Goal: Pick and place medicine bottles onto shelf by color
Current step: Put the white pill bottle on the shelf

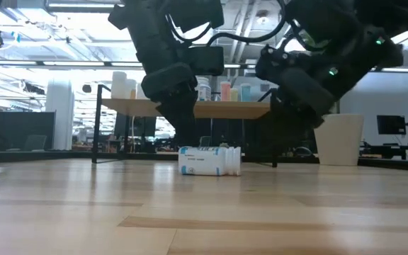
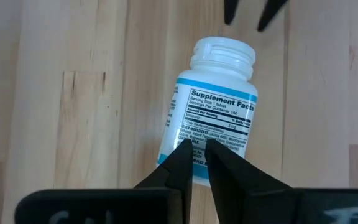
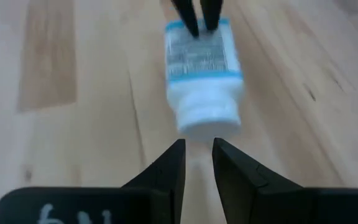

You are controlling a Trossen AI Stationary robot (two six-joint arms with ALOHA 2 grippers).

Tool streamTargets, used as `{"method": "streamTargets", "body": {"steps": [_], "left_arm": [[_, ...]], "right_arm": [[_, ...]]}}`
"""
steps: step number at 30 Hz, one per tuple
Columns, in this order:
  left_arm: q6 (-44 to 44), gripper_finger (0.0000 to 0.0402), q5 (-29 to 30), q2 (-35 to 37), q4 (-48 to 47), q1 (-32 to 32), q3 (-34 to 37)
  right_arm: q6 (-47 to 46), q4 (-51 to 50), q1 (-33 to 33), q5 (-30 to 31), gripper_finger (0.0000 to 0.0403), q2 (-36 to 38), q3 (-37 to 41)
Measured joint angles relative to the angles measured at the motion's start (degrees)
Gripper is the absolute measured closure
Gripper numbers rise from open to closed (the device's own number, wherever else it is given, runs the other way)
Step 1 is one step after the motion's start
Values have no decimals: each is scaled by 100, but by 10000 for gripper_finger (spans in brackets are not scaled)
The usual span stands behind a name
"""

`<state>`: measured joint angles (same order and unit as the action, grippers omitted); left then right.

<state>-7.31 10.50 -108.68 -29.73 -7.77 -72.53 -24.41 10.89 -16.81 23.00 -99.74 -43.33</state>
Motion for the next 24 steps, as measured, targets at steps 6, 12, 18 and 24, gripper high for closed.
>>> {"method": "streamTargets", "body": {"steps": [6, 12, 18, 24], "left_arm": [[0, 366, 6, -8, 101, 0, 11], [0, 366, 9, -4, 46, 0, 11], [-134, 366, -3, 11, -107, 2, 12], [-283, 366, 34, 13, -322, 0, 13]], "right_arm": [[68, 377, 151, -198, 296, -297, 14], [215, 482, 165, -253, 296, -263, -56], [683, 356, 318, -298, 296, -280, -352], [1010, -279, 458, -364, 296, -280, -839]]}}
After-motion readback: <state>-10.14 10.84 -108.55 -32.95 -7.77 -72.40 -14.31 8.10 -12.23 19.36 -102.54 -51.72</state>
